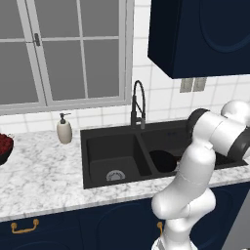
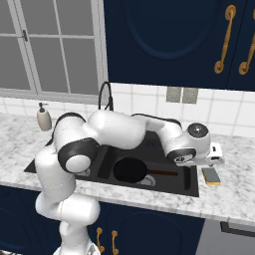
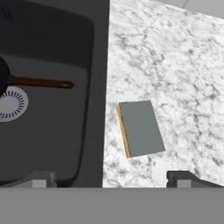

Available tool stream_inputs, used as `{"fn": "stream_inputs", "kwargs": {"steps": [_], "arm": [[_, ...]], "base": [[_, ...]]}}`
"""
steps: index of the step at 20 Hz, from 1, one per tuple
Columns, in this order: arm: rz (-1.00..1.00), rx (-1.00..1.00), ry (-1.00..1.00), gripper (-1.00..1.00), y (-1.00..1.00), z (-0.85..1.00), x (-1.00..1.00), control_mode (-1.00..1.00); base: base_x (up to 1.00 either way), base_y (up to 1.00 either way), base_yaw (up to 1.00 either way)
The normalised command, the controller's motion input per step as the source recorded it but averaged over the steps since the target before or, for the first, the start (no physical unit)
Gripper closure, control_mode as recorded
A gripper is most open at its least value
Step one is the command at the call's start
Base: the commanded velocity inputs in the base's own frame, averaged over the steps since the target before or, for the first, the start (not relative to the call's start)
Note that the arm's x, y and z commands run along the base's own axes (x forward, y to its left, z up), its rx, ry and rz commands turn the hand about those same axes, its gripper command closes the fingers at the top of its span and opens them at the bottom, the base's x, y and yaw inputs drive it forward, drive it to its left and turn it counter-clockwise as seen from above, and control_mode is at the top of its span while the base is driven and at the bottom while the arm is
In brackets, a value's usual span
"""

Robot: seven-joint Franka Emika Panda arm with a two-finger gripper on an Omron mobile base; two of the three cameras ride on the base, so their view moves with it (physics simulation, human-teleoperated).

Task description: Pick the pan and sponge and place them into the sink. Then turn on the water.

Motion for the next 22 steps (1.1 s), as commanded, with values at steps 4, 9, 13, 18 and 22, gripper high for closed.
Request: {"fn": "stream_inputs", "kwargs": {"steps": [4, 9, 13, 18, 22], "arm": [[0.0, 0.0, 0.05, -1.0, -0.12, -0.36, 0.0, -1.0], [0.0, 0.0, 0.02, -1.0, -0.16, -0.15, 0.0, -1.0], [0.0, 0.0, 0.01, -1.0, -0.15, -0.09, 0.06, -1.0], [0.0, 0.0, 0.04, -1.0, -0.03, -0.2, 0.15, -1.0], [0.0, 0.0, 0.1, -1.0, -0.08, -0.3, 0.3, -1.0]], "base": [[0.0, 0.0, 0.0], [0.0, 0.0, 0.0], [0.0, 0.0, 0.0], [0.0, 0.0, 0.0], [0.0, 0.0, 0.0]]}}
